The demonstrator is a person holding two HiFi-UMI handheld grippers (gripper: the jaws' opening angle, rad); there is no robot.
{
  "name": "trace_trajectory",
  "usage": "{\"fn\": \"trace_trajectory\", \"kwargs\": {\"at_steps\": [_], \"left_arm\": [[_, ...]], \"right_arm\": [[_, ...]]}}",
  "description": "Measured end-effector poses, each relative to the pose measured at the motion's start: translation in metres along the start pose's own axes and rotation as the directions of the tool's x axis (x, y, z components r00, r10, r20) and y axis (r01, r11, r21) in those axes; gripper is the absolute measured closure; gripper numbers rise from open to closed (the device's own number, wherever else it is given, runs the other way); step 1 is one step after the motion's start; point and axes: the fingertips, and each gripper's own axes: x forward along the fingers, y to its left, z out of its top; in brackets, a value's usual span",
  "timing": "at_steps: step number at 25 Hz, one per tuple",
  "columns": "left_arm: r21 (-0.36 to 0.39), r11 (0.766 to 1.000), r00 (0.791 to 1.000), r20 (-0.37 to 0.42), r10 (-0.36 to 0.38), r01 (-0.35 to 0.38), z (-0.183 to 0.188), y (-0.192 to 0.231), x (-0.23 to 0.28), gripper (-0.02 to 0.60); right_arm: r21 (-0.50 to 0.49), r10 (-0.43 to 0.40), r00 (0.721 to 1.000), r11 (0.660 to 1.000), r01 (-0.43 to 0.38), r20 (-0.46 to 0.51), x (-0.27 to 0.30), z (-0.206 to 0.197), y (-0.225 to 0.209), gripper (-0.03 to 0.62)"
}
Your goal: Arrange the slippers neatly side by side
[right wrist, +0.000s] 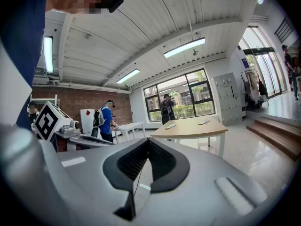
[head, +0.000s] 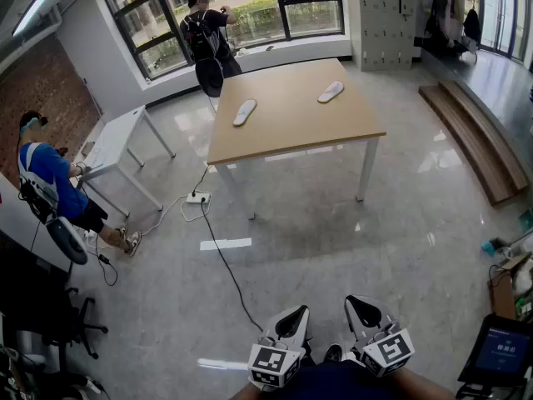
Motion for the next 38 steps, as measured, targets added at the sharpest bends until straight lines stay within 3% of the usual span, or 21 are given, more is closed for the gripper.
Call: {"fn": "trace_trajectory", "kwargs": {"at_steps": [10, 17, 24, 27, 31, 38], "left_arm": [[-0.001, 0.999, 0.998, 0.033, -0.047, 0.047, 0.048, 0.086, 0.043, 0.577], [-0.037, 0.998, 0.998, 0.045, -0.05, 0.052, 0.054, 0.147, 0.065, 0.577], [-0.094, 0.993, 0.998, 0.015, -0.065, 0.067, 0.059, 0.177, 0.081, 0.577], [-0.086, 0.994, 0.997, 0.012, -0.072, 0.073, 0.055, 0.183, 0.094, 0.577], [-0.07, 0.997, 0.999, -0.006, -0.04, 0.039, 0.059, 0.202, 0.116, 0.577], [-0.073, 0.997, 1.0, -0.015, 0.015, -0.016, 0.098, 0.212, 0.174, 0.577]], "right_arm": [[-0.009, -0.051, 0.998, 0.999, 0.051, -0.027, 0.099, 0.018, -0.013, 0.583], [-0.005, -0.099, 0.995, 0.995, 0.099, -0.024, 0.159, 0.033, -0.018, 0.583], [-0.005, -0.086, 0.993, 0.996, 0.086, -0.079, 0.196, 0.024, -0.019, 0.583], [0.002, -0.083, 0.993, 0.997, 0.083, -0.087, 0.207, 0.017, -0.03, 0.583], [0.033, -0.075, 0.995, 0.996, 0.078, -0.072, 0.234, 0.022, -0.051, 0.583], [0.048, 0.0, 0.999, 0.999, 0.002, -0.039, 0.275, 0.046, -0.105, 0.583]]}}
